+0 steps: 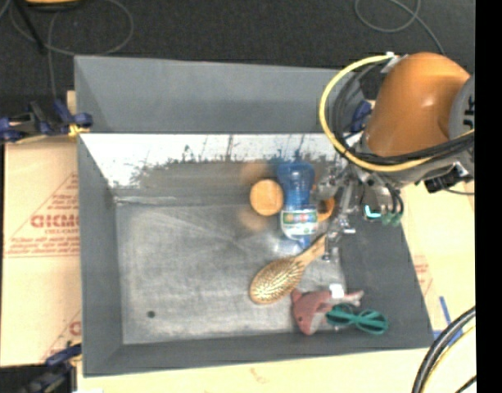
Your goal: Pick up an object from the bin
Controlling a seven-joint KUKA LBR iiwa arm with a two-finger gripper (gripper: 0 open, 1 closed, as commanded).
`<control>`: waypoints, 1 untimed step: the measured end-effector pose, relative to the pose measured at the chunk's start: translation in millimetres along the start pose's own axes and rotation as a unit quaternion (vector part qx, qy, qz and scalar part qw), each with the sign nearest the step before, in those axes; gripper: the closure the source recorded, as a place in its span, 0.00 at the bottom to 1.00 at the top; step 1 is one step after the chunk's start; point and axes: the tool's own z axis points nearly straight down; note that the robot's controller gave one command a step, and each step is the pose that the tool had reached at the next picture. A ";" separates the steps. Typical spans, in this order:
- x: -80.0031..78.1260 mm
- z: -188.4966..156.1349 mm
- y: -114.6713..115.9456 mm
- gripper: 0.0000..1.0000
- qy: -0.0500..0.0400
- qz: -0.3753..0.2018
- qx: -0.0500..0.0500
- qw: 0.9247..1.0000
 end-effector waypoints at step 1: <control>-1.5 -4.7 0.1 0.00 -0.004 -0.001 0.001 1.000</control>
Offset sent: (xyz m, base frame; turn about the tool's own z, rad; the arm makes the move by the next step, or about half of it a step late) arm -0.0262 0.0017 -0.1546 -0.3366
